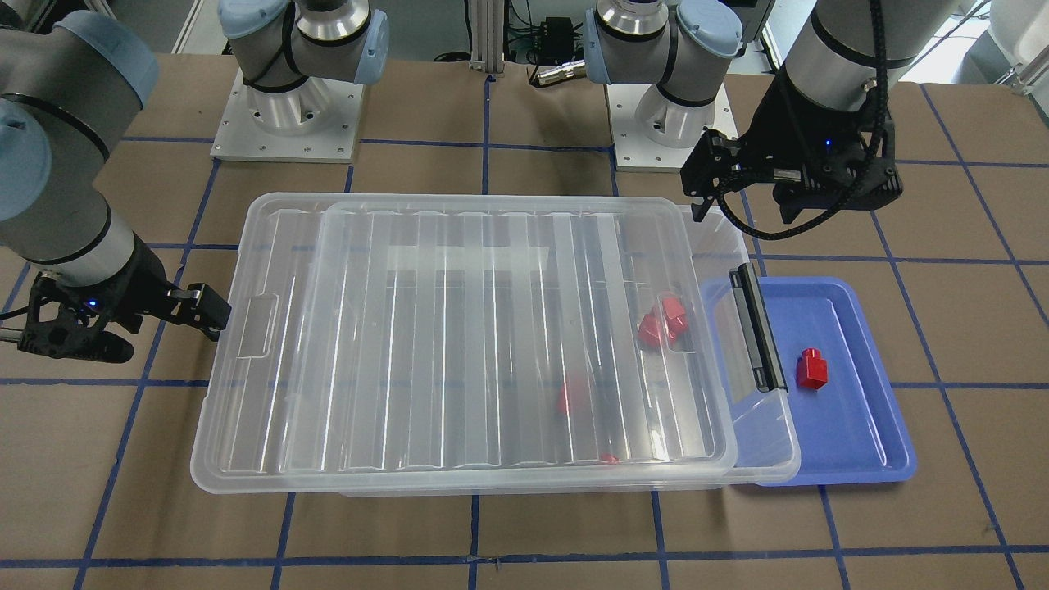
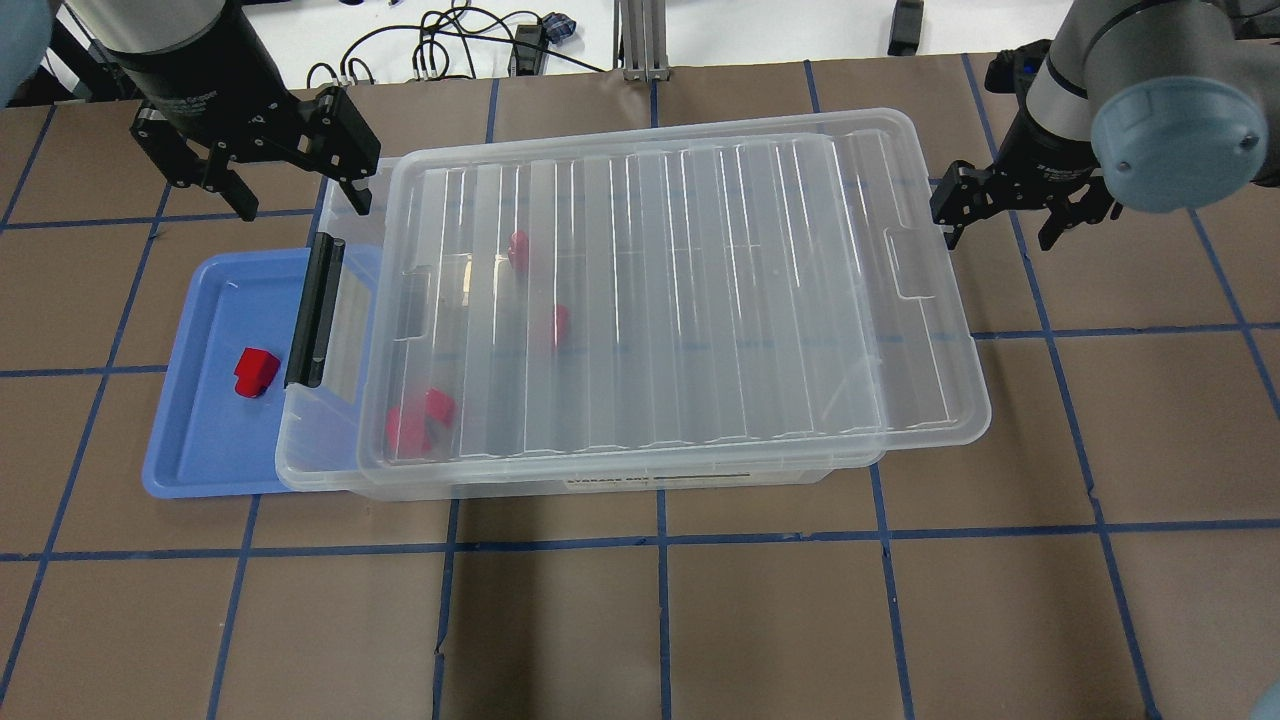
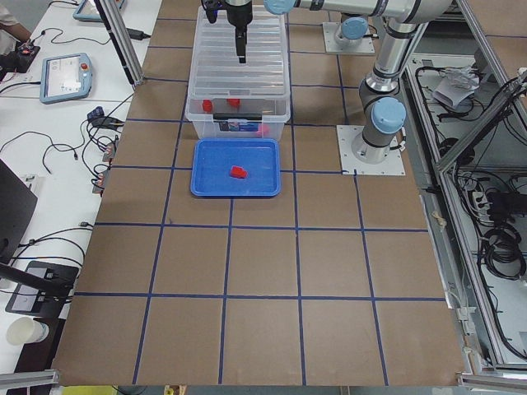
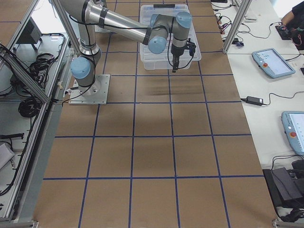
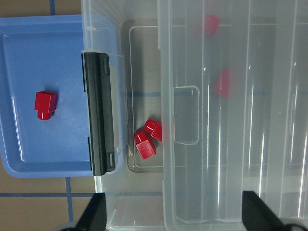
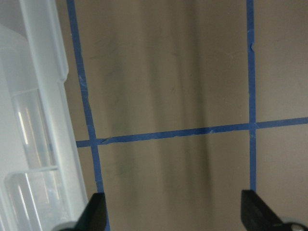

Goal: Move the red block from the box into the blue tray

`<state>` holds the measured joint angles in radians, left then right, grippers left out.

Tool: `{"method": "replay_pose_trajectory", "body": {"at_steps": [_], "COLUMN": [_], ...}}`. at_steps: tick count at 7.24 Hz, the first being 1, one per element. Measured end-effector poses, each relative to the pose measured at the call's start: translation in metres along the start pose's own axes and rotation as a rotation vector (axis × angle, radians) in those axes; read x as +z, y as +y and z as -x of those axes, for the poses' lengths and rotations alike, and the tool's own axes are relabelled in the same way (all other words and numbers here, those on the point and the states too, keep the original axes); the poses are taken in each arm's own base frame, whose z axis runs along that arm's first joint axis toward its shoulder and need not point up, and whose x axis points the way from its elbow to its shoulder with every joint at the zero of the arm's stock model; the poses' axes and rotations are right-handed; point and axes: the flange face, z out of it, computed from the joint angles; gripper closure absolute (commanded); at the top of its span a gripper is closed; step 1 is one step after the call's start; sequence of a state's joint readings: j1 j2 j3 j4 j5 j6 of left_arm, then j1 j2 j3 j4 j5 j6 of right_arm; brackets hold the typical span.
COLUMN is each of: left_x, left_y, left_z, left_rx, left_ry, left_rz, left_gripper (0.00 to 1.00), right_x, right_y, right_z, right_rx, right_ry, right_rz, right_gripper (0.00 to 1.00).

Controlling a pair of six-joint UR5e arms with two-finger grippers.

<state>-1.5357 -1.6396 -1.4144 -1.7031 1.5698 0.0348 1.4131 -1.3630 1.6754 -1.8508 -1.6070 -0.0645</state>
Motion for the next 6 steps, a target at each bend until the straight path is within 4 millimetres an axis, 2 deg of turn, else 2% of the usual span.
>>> {"method": "replay_pose_trajectory", "body": {"at_steps": [2,6], "left_x": [-0.004,-0.005], "left_y": [0.003,0.004], "left_z": [0.0,0.0], "left_rx": [0.061,0.094], "left_ry": [-0.001,-0.004], "left_rz": [-0.006,-0.01], "left_gripper": [0.0,0.0], "right_x": [0.0,0.0], "right_y": [0.004,0.009], "right_z": [0.022,0.047], "right_rx": [0.007,0.017], "right_ry": [0.0,-0.017], "right_rz": [0.002,0.0], "right_gripper": [0.0,0.0]}}
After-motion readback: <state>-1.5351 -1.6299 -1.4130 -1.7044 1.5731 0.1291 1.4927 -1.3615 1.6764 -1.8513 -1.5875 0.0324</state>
